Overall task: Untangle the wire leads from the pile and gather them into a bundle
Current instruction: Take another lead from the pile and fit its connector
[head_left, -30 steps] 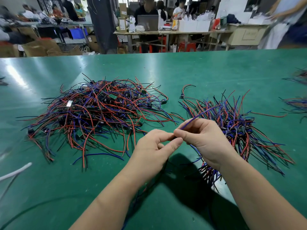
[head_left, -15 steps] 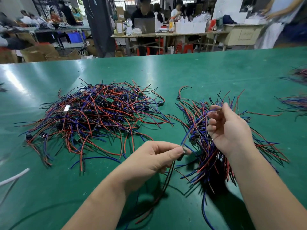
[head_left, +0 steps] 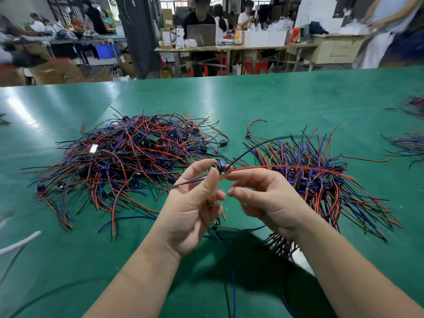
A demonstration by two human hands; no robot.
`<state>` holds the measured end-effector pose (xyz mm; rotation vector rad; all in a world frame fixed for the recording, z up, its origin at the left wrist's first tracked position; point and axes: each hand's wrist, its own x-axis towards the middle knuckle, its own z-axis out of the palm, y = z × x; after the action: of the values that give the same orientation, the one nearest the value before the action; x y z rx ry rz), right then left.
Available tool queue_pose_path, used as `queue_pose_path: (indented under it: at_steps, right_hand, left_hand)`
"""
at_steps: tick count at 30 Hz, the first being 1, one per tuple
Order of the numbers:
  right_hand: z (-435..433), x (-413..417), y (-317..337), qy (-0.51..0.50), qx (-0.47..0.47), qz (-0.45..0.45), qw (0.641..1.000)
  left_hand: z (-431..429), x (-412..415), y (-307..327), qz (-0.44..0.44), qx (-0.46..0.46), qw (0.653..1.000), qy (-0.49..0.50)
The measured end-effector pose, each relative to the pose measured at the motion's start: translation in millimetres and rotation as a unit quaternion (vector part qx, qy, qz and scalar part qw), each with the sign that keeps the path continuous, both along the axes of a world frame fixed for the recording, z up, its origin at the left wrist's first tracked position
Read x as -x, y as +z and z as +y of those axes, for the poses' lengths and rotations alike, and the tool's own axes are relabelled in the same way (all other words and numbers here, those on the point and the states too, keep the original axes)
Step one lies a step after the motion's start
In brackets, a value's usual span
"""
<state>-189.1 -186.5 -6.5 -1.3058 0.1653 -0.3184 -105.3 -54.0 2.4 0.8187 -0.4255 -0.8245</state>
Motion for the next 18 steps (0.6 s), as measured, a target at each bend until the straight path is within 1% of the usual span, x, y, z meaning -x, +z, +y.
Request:
queue_pose_path:
  at_steps: [2,4,6,7,8,10,13,14,15,16,17,18]
  right_hand:
    - [6.0,-3.0,-1.4,-0.026,-0.045,-0.027,0.998]
    - [8.6,-6.5,-1.8,-0.063,-0.098,-0.043,0.992]
    - [7.0,-8.0,-1.1,-0.084,-0.139,-0.034,0.986]
    - [5.5,-7.9,0.0,-0.088,-0.144,-0.022,0.985]
    - [4.3,-7.6,1.3,-0.091,-0.139,-0.01,0.986]
    - [2.6,-5.6,4.3,-0.094,-0.124,0.01,0.988]
    - [-3.5,-2.3,9.1,-0.107,-0.154,0.004,0.982]
    - [-5.8,-1.4,11.3,-0.114,-0.165,0.001,0.98]
    - [-8.4,-0.1,12.5,-0.12,-0.172,-0.001,0.978]
    - [-10.1,0.7,13.4,-0.121,-0.172,0.0,0.978]
    - [-11.3,1.4,13.2,-0.12,-0.16,0.008,0.98]
    - [-10.6,1.7,13.0,-0.115,-0.133,0.021,0.984]
  left_hand:
    - [-3.5,3.6,-2.3,-0.064,-0.012,0.996,0.058]
    - [-6.2,5.5,-5.8,-0.144,-0.024,0.984,0.107]
    - [-7.9,7.7,-9.4,-0.245,-0.053,0.956,0.151]
    - [-8.1,9.6,-11.2,-0.293,-0.072,0.94,0.162]
    - [-8.3,11.2,-12.9,-0.33,-0.093,0.925,0.165]
    - [-6.8,13.4,-13.0,-0.379,-0.117,0.906,0.149]
    - [-4.3,13.0,-9.4,-0.46,-0.103,0.875,0.109]
    - [-4.7,13.3,-9.1,-0.46,-0.092,0.877,0.107]
    - [-5.7,14.2,-8.7,-0.432,-0.085,0.891,0.108]
    - [-6.5,15.8,-8.5,-0.374,-0.077,0.918,0.105]
    - [-7.3,18.4,-7.5,-0.296,-0.071,0.948,0.09]
    - [-8.6,20.8,-7.4,-0.228,-0.073,0.968,0.078]
